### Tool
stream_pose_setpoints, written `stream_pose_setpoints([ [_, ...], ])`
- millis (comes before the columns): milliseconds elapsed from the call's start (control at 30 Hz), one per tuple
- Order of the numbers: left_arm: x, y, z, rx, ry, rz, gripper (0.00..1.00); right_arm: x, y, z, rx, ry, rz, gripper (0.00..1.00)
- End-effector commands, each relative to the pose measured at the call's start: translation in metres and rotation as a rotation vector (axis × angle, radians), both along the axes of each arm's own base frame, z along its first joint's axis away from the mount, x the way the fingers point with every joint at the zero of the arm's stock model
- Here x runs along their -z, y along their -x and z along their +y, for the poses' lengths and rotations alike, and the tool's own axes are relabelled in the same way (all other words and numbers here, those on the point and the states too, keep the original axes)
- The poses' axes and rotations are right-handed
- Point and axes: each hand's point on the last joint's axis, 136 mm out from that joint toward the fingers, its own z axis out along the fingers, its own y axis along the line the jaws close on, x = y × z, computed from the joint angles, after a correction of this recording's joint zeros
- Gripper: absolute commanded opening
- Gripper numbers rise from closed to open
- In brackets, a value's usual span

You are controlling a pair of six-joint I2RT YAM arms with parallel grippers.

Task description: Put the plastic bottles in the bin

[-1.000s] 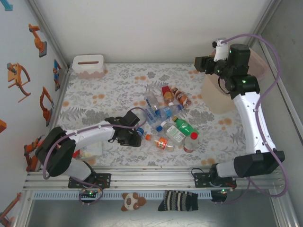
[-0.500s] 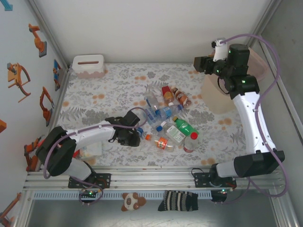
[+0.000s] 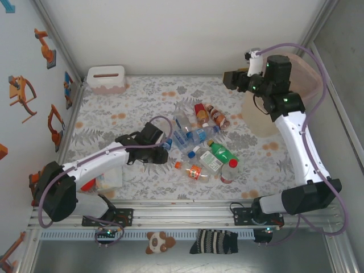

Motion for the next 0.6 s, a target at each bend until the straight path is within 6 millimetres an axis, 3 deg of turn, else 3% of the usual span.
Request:
stream_pose_setpoints([
  [0,-0.036,-0.026,-0.019,0.055,0.144,-0.116,0.26,-0.025,0.018,0.020,-0.095,-0.085,-0.071,0.67],
  [133,-0.079,-0.047,-0.040,0.144,0.274,-0.256,0.27,-0.031,0.028,0.040,-0.190,-0.148,-0.091,0.67],
  [333,-0.150,-0.064,-0.068,0.291,0.403,-0.448,0.27,-0.038,0.046,0.068,-0.320,-0.194,-0.114,0.67],
  [567,-0.223,-0.056,-0.095,0.434,0.619,-0.620,0.27,-0.069,0.076,0.085,-0.447,-0.251,-0.227,0.68],
])
